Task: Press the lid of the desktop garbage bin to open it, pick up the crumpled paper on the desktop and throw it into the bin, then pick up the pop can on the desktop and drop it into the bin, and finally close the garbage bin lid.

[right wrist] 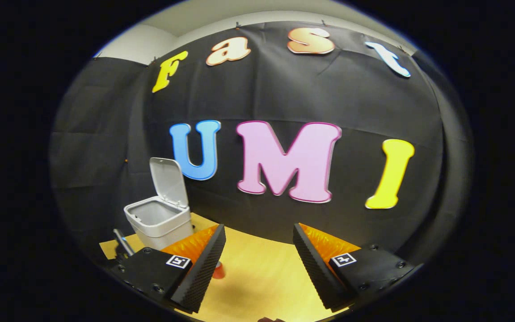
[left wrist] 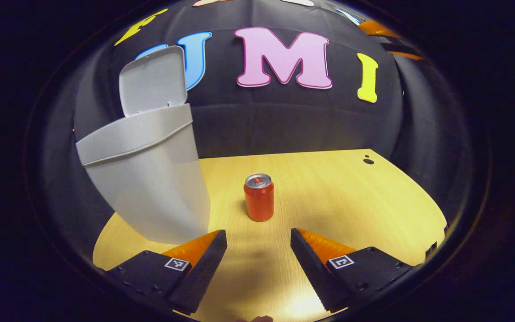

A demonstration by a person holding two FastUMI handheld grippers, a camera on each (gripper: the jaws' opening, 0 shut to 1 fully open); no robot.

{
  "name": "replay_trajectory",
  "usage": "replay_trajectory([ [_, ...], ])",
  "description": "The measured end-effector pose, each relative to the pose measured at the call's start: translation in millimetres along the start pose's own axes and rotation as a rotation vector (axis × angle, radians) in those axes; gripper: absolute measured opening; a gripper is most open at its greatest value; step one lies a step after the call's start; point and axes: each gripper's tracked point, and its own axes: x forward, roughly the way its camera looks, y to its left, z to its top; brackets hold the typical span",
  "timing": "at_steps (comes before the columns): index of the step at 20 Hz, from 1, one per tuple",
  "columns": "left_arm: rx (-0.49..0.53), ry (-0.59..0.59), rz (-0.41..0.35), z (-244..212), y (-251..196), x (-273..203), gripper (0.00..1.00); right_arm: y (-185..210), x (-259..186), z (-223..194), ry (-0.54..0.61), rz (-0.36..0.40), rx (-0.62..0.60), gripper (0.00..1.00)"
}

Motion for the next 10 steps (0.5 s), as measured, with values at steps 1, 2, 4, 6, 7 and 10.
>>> replay_trajectory([
  [1, 0.000, 0.022, 0.005, -5, -1, 13, 0.97, -11, -7, 1, -0.004, -0.023, -0.013, 0.98],
  [2, -0.015, 0.033, -0.001, -10, -4, 28, 0.98, -21, -11, 1, -0.005, -0.043, -0.028, 0.98],
  [4, -0.029, 0.053, -0.010, -12, -12, 58, 0.97, -38, -17, -3, 0.015, -0.074, -0.042, 0.98],
  [6, -0.001, 0.079, 0.004, -16, -9, 80, 0.97, -42, -20, -2, 0.029, -0.083, -0.016, 0.98],
  [7, 0.012, 0.096, 0.020, -21, -7, 89, 0.97, -42, -21, -3, 0.034, -0.079, 0.010, 0.98],
  [10, -0.005, 0.103, 0.029, -19, -3, 108, 0.97, -49, -18, -8, 0.038, -0.093, 0.017, 0.98],
])
